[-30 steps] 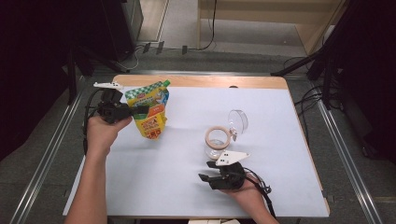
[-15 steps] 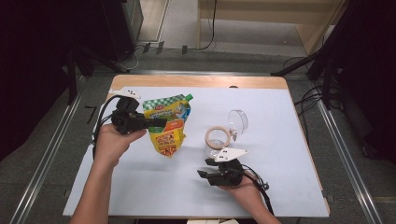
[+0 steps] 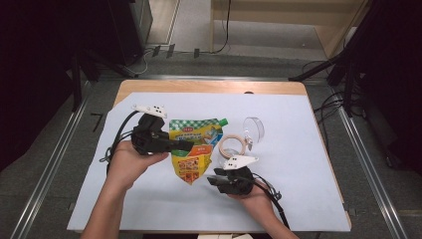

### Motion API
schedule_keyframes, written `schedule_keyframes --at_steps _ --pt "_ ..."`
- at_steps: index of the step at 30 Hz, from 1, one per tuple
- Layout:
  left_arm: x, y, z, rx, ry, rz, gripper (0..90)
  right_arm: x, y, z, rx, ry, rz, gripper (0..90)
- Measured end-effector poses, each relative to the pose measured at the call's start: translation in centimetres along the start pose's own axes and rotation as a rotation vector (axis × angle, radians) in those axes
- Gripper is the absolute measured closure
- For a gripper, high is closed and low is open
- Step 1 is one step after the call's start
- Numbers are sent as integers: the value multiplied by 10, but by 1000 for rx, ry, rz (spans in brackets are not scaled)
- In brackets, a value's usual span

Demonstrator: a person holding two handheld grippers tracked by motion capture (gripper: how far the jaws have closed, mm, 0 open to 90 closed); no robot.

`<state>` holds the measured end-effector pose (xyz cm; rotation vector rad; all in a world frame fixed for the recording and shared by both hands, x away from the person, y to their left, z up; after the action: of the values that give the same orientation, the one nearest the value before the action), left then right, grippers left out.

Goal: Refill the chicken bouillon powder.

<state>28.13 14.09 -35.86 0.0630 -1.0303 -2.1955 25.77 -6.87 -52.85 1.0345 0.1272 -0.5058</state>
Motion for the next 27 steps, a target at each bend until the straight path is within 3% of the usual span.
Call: schedule_keyframes --at_steps 3,9,14,19,21,27 --pt "8 0 -2 -10 -22 -14 900 -1 3 -1 12 -19 31 701" --pt "19 0 -5 -27 -72 -17 900 1 6 -7 33 -62 82 740" --pt "17 -1 -6 -18 -68 5 900 -10 10 -9 35 -64 178 751" --pt "13 -1 -7 -4 -1 38 900 -20 9 -13 9 -33 206 756" --pt "12 0 -8 12 7 52 899 -25 9 -14 0 -12 213 756" --pt "9 2 -15 41 55 113 876 -39 12 -18 -10 45 200 764"
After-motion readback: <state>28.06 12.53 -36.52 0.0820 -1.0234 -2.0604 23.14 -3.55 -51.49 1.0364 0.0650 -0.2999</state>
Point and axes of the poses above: each handheld gripper's, and its own axes: z roughly backward along the jaws, y roughly out of its top, x roughly to its right, the point moved 3 cm from there along -z, roughly forward along the jaws, and after that the axes turned 14 degrees about y, right-handed, at the moved point
